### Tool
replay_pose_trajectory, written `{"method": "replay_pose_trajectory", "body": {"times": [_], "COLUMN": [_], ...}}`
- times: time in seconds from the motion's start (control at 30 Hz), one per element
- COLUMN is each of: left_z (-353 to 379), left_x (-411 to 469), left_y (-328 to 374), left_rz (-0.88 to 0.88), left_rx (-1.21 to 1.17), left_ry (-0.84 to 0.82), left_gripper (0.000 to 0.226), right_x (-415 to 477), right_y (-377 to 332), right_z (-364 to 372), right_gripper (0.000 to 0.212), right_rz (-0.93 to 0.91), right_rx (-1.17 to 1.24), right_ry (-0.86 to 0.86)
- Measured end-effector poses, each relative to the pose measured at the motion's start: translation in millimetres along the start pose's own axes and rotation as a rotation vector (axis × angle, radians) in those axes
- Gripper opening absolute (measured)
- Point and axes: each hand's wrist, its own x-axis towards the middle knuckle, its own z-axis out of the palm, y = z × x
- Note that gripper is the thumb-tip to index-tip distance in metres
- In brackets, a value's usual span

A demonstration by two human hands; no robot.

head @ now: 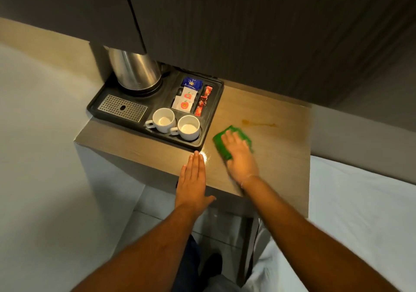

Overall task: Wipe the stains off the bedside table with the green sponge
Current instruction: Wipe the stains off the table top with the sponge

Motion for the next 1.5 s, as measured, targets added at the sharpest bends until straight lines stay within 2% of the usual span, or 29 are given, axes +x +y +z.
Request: {"method": "replay_pose_trajectory", "body": {"times": [0.07, 0.13, 0.23, 0.33, 0.43, 0.5, 0.57, 0.7, 0.8, 1.0, 1.17, 1.27, 1.33, 1.43, 1.5], "left_z": [0.1, 0.5, 0.0, -3.3, -2.4, 0.4, 2.5, 3.0, 5.5, 0.3, 3.4, 4.8, 4.8, 4.8, 6.5], "left_x": [1.1, 1.8, 4.7, 10.6, 12.5, 8.0, 1.4, 2.3, -1.6, 3.9, 4.0, 1.7, 0.2, 4.5, 5.5], "left_y": [0.0, 1.5, 6.0, 12.8, 13.5, 11.0, 8.9, 7.7, 2.4, -0.1, 6.3, 2.8, -1.2, -3.3, -3.6], "left_rz": [-0.009, 0.040, 0.128, 0.093, 0.017, 0.001, -0.006, -0.005, 0.007, 0.031, 0.032, 0.020, 0.023, 0.028, 0.033], "left_rx": [-0.041, -0.080, -0.039, 0.005, 0.020, 0.004, -0.026, -0.061, -0.115, -0.066, 0.014, 0.032, 0.028, 0.010, 0.008], "left_ry": [0.035, 0.029, 0.025, 0.037, 0.025, 0.021, 0.017, 0.069, 0.097, 0.068, 0.029, 0.023, 0.028, 0.047, 0.057], "left_gripper": [0.147, 0.144, 0.144, 0.149, 0.152, 0.150, 0.149, 0.149, 0.148, 0.153, 0.153, 0.153, 0.153, 0.153, 0.151], "right_x": [-49.5, -85.8, -85.5, -28.6, 57.5, 94.3, 87.2, -22.6, -62.9, 54.4, 122.3, 86.5, 39.0, -40.8, -74.5], "right_y": [-12.2, 10.7, 73.9, 128.3, 127.9, 97.6, 55.4, -8.2, -14.2, -4.7, 88.4, 149.2, 154.3, 104.8, 46.4], "right_z": [27.0, 31.4, -6.1, -57.4, -76.8, -64.6, -39.8, 27.1, 47.0, -6.4, -69.0, -90.2, -82.2, -35.4, 5.5], "right_gripper": [0.093, 0.095, 0.093, 0.072, 0.061, 0.064, 0.069, 0.088, 0.100, 0.081, 0.056, 0.057, 0.061, 0.077, 0.088], "right_rz": [-0.191, -0.244, 0.022, 0.314, 0.415, 0.322, 0.151, -0.143, -0.254, -0.098, 0.149, 0.382, 0.455, 0.355, 0.204], "right_rx": [-0.055, -0.066, -0.042, -0.072, -0.031, -0.018, -0.003, 0.015, -0.097, -0.086, -0.063, -0.058, -0.075, -0.065, -0.048], "right_ry": [-0.086, -0.066, 0.028, 0.163, 0.156, 0.119, 0.061, -0.064, -0.152, -0.061, 0.052, 0.127, 0.158, 0.160, 0.067]}}
